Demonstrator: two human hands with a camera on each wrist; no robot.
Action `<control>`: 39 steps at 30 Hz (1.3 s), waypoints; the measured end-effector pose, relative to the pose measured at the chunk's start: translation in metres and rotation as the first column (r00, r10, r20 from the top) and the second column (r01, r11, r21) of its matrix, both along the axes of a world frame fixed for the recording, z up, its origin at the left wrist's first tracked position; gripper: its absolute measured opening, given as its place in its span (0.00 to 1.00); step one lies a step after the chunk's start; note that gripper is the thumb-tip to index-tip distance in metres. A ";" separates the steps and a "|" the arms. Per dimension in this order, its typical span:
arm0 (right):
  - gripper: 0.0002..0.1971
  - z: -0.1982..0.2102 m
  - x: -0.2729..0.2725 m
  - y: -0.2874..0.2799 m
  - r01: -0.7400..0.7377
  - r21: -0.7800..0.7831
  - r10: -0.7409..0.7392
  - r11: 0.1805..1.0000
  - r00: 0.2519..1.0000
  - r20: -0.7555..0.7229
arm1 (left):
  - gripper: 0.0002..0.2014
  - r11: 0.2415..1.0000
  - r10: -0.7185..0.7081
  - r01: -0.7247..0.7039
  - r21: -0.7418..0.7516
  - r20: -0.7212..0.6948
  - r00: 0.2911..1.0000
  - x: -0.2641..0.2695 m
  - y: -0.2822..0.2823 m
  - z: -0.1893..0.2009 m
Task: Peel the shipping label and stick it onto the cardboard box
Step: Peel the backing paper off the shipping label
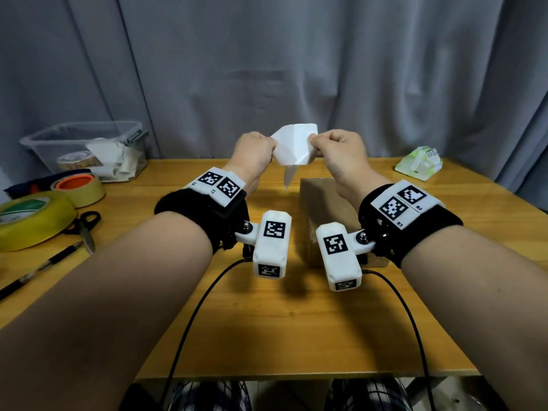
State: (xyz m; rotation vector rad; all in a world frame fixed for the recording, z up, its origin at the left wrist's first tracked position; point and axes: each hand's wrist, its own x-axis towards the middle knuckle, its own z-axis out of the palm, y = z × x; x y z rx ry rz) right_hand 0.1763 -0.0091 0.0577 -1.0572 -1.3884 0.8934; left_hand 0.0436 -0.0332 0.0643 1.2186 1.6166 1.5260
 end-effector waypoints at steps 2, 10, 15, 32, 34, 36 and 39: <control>0.15 0.000 0.000 0.000 0.002 0.002 -0.002 1.000 1.000 0.007 | 0.10 1.000 0.007 -0.007 0.001 -0.018 1.000 -0.002 0.001 -0.003; 0.15 -0.003 -0.001 0.001 -0.011 -0.003 0.011 1.000 1.000 0.004 | 0.16 0.995 0.097 -0.087 0.054 -0.238 0.966 -0.014 0.003 -0.017; 0.14 -0.006 -0.001 0.000 -0.019 -0.003 0.019 1.000 1.000 0.000 | 0.09 0.998 0.030 -0.012 0.062 -0.299 0.954 -0.019 -0.004 -0.019; 0.06 -0.003 0.003 -0.010 -0.177 0.119 0.173 0.977 0.984 0.041 | 0.08 0.977 -0.138 0.126 0.171 0.065 0.988 -0.017 -0.019 -0.019; 0.05 -0.005 0.002 -0.010 -0.169 0.107 0.166 0.980 0.985 0.042 | 0.08 0.982 -0.092 0.075 0.172 0.095 0.991 -0.018 -0.016 -0.023; 0.05 -0.006 0.000 -0.010 -0.152 0.096 0.148 0.984 0.988 0.048 | 0.09 0.987 -0.047 0.030 0.160 0.102 0.994 -0.019 -0.014 -0.026; 0.05 -0.008 -0.004 -0.011 -0.120 0.084 0.119 0.989 0.993 0.025 | 0.11 0.987 0.010 -0.031 0.155 0.140 0.990 -0.021 -0.010 -0.031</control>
